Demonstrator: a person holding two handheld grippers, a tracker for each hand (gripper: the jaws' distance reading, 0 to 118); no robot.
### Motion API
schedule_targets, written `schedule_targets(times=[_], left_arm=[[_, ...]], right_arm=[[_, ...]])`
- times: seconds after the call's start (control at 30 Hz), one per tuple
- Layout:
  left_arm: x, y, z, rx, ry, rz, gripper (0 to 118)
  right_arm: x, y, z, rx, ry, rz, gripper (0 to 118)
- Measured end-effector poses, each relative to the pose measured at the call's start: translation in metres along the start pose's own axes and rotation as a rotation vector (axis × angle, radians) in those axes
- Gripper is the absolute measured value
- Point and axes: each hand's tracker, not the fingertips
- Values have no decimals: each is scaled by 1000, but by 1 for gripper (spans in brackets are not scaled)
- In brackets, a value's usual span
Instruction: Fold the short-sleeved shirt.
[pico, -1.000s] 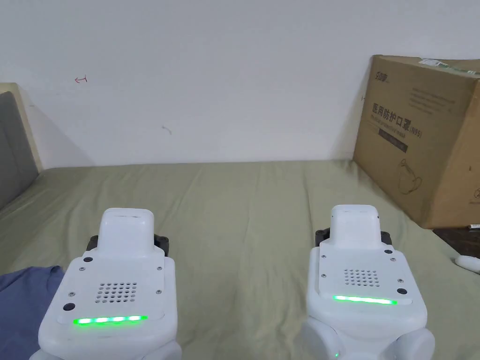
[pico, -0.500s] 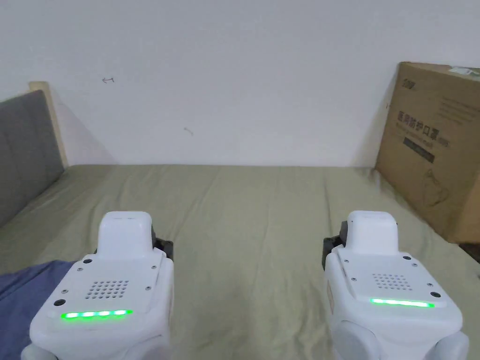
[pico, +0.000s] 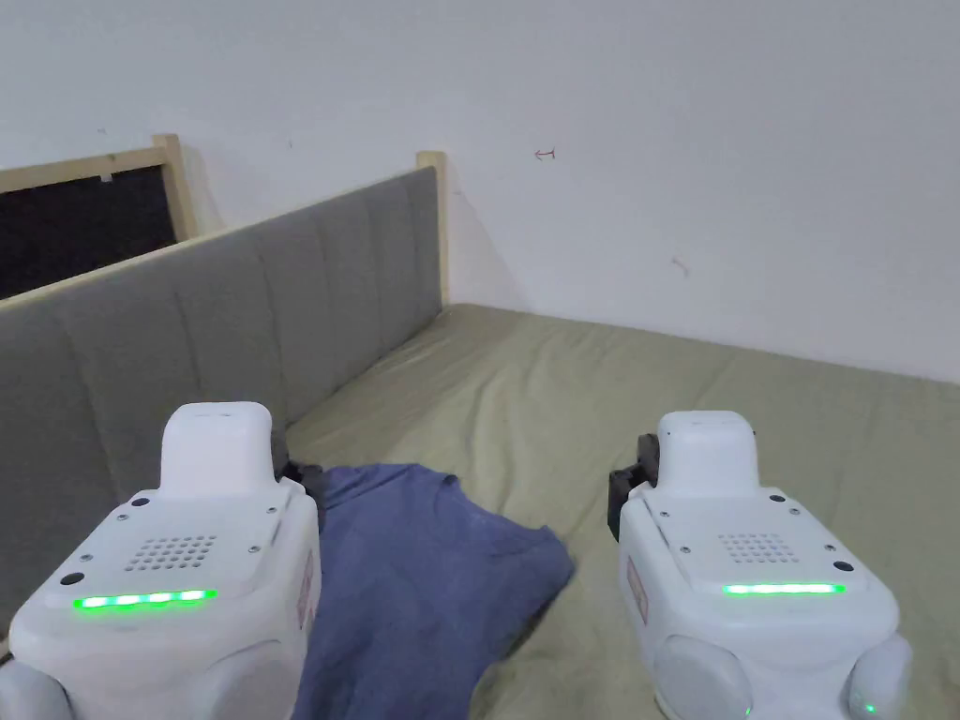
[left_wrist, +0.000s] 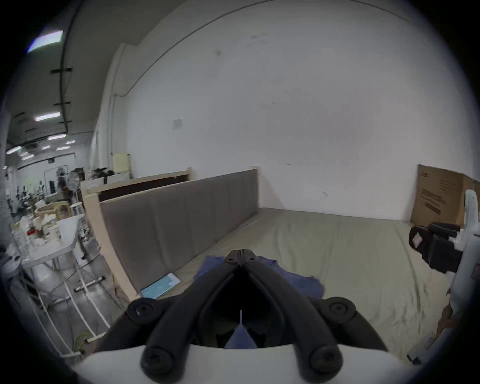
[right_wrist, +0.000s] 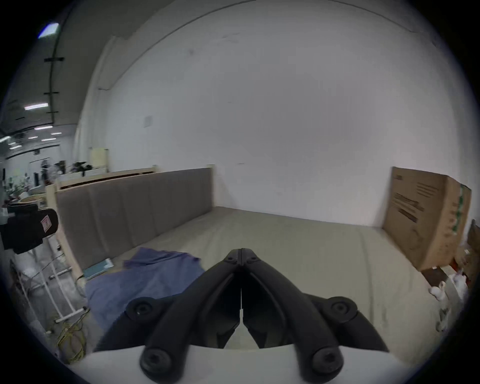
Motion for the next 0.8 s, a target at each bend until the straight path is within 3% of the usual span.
schedule_targets(times=[0.17, 0.27, 0.4, 0.7, 0.8], left_arm=[[-14, -7, -9, -35, 51, 10, 0], [-10, -14, -28, -125, 2, 0, 0], [0, -32, -80, -239, -62, 44, 0], [37, -111, -241, -702, -134, -45, 0], [38, -131, -257, -802, -170, 31, 6]], right_arm=[[-14, -5, -11, -24, 32, 2, 0], [-7, -11, -16, -61, 40, -40, 0], [4, -23, -23, -103, 1, -29, 0], [31, -49, -41, -199, -54, -97, 0], [32, -54, -49, -224, -67, -75, 0]])
